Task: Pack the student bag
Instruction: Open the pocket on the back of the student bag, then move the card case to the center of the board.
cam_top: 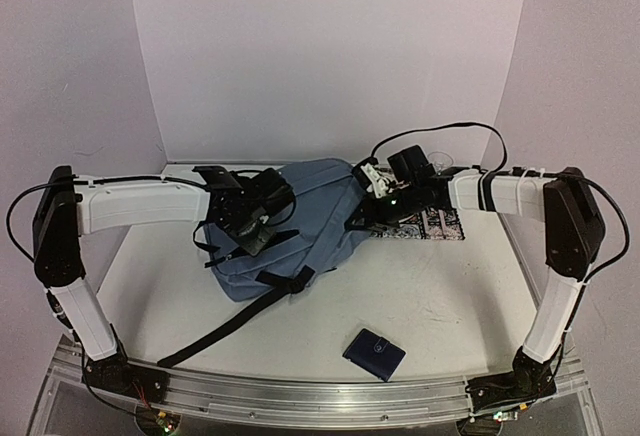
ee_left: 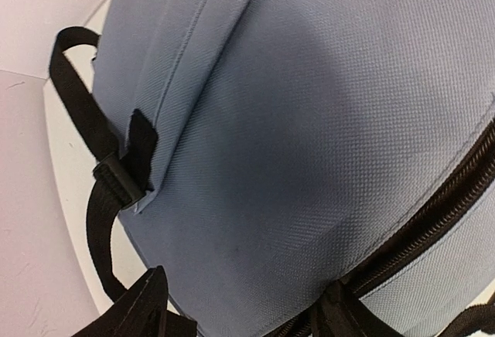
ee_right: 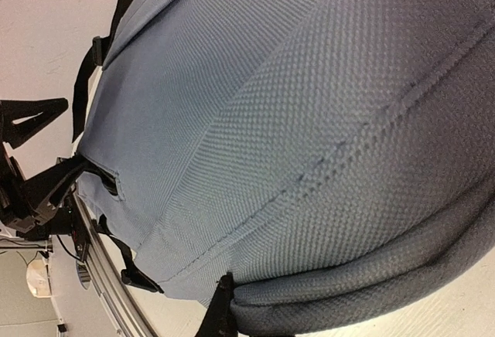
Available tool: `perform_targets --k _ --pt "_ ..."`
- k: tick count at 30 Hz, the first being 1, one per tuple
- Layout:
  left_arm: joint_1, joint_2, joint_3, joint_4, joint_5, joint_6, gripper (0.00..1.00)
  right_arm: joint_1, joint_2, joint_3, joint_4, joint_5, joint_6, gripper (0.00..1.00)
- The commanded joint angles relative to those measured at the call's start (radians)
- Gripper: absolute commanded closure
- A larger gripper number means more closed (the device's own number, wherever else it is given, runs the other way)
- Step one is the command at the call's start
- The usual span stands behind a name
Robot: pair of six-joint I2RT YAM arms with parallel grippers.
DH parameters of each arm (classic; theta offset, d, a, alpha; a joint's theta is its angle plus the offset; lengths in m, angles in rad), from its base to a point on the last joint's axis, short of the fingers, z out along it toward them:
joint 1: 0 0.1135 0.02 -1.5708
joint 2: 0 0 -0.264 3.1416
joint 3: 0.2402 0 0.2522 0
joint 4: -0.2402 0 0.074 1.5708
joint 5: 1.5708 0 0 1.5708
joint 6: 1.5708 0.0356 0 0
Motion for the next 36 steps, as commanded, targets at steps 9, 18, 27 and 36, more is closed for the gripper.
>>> perform_targets --k 9,18,27,36 --pt "0.014 -0.097 -0.062 0.133 -0.058 0.065 0.99 0.025 0.03 0.1 0.011 -0.047 -0.016 0.97" --pt "0.011 -0.252 -0.038 0.075 0.042 -0.014 1.0 0.041 0.078 0.162 0.007 -0.04 -0.018 0.94" --pt "0.01 -0.294 0.016 -0.018 0.166 -0.177 1.0 0.048 0.166 0.297 -0.041 0.003 -0.073 0.65" --pt "0.054 -0.233 0.071 -0.012 0.241 -0.321 1.0 0.048 -0.056 0.108 -0.147 0.076 -0.168 0.19"
